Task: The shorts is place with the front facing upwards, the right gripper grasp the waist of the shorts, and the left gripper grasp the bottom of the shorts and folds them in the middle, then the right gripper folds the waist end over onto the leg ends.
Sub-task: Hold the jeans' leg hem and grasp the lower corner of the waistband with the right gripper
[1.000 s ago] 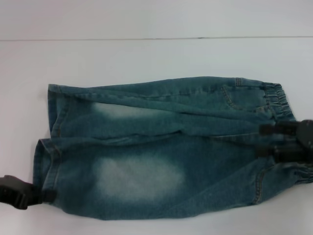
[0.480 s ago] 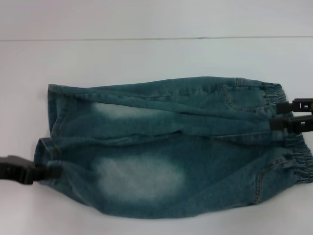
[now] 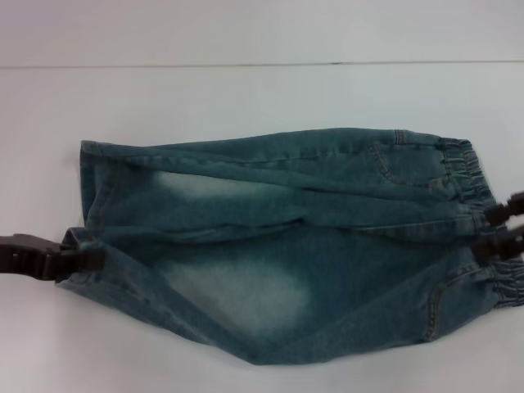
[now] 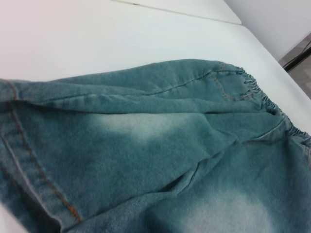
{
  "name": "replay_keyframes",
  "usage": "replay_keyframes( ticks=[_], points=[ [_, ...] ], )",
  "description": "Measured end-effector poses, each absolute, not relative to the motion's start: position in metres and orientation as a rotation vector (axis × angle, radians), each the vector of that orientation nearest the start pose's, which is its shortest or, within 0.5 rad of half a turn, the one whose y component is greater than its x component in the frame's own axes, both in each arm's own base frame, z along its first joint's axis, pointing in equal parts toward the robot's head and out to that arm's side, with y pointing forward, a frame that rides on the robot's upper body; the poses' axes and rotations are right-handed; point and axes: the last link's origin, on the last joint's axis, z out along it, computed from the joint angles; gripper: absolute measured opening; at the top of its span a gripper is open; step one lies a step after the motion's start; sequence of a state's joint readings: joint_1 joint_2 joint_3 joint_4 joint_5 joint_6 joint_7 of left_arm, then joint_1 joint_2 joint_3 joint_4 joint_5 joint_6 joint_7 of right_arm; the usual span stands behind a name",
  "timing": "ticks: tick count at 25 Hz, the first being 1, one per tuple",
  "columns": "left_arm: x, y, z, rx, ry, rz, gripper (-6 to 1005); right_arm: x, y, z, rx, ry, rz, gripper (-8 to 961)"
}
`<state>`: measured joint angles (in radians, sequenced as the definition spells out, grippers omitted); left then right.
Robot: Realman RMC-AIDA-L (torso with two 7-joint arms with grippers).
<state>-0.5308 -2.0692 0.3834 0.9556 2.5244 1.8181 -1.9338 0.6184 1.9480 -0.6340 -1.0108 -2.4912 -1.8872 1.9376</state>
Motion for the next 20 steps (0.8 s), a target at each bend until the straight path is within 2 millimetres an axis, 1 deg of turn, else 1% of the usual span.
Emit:
replay_keyframes(
  ticks=[5, 10, 15, 20],
  points=[
    [-0.303, 0.303, 0.064, -2.590, -1.370, -0.319, -1, 0.268, 0.331, 0.093, -2.844, 1.064, -0.260, 927],
    [-0.299, 0.308, 0.066, -2.592, -1.366, -0.321, 0, 0.273, 0.330, 0.091, -2.827, 1.077, -0.477, 927],
    [-0.297, 0.310, 0.066, -2.595, -1.358, -0.321, 0, 0.276, 0.327, 0.088, -2.812, 1.098, -0.610, 928],
    [-0.295, 0.312, 0.064, -2.601, -1.360, -0.327, 0, 0.279, 0.325, 0.084, -2.795, 1.115, -0.685, 928]
  ],
)
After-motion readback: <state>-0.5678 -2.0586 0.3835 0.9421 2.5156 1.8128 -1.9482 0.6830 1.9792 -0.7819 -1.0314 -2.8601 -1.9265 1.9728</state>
